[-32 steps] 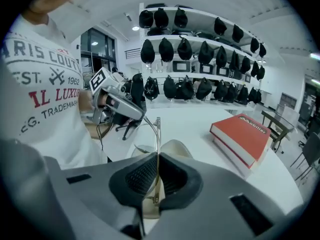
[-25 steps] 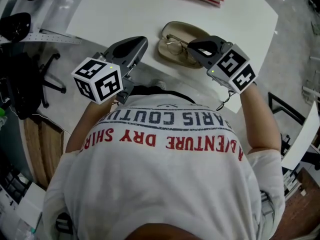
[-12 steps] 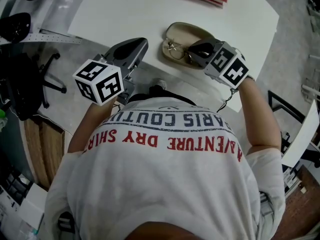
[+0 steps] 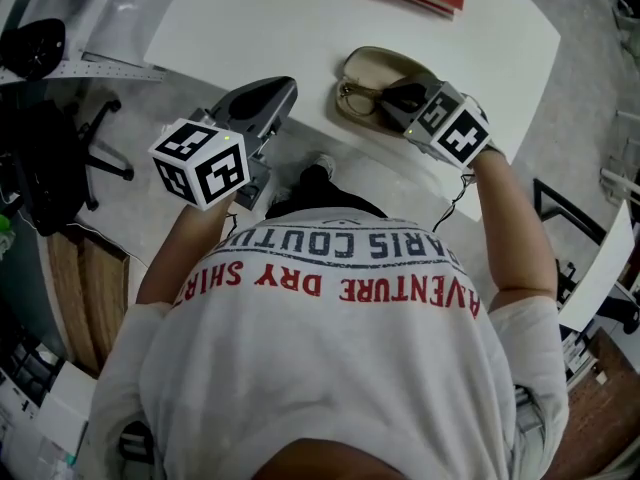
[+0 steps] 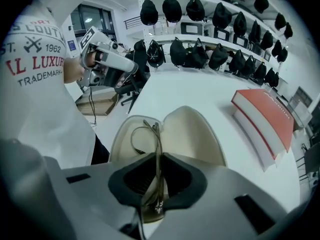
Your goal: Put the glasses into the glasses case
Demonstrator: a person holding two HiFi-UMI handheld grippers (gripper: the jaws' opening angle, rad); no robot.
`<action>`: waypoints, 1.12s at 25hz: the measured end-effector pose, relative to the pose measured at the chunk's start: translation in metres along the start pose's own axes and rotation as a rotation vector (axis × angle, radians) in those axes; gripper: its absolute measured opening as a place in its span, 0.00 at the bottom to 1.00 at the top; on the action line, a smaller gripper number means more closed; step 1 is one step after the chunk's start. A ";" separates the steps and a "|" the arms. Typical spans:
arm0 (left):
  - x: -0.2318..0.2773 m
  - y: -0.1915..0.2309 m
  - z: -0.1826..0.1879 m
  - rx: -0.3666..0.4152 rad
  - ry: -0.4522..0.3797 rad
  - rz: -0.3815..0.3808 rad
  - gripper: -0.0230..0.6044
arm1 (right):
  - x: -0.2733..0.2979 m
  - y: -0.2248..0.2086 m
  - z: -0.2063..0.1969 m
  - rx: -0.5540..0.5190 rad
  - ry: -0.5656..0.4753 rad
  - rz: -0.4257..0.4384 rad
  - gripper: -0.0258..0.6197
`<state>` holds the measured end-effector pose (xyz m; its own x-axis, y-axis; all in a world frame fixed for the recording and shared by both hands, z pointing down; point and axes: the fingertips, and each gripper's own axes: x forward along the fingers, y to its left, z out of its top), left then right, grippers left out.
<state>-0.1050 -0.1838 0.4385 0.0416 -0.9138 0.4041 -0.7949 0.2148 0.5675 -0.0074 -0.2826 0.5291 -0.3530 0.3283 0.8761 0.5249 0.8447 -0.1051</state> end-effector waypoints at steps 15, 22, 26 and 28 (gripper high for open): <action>-0.025 -0.038 -0.001 0.084 0.013 -0.103 0.08 | -0.084 0.012 0.019 0.309 -0.383 -0.286 0.34; -0.049 -0.086 -0.001 0.142 -0.003 -0.213 0.08 | -0.147 0.086 0.058 0.475 -0.808 -0.330 0.33; -0.064 -0.108 -0.002 0.169 -0.012 -0.271 0.08 | -0.169 0.117 0.071 0.521 -0.930 -0.372 0.20; -0.073 -0.118 -0.004 0.184 -0.015 -0.297 0.08 | -0.176 0.132 0.076 0.527 -0.982 -0.379 0.14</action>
<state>-0.0116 -0.1415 0.3448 0.2791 -0.9325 0.2292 -0.8453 -0.1253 0.5193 0.0650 -0.1971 0.3251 -0.9837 0.0093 0.1794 -0.0456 0.9531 -0.2994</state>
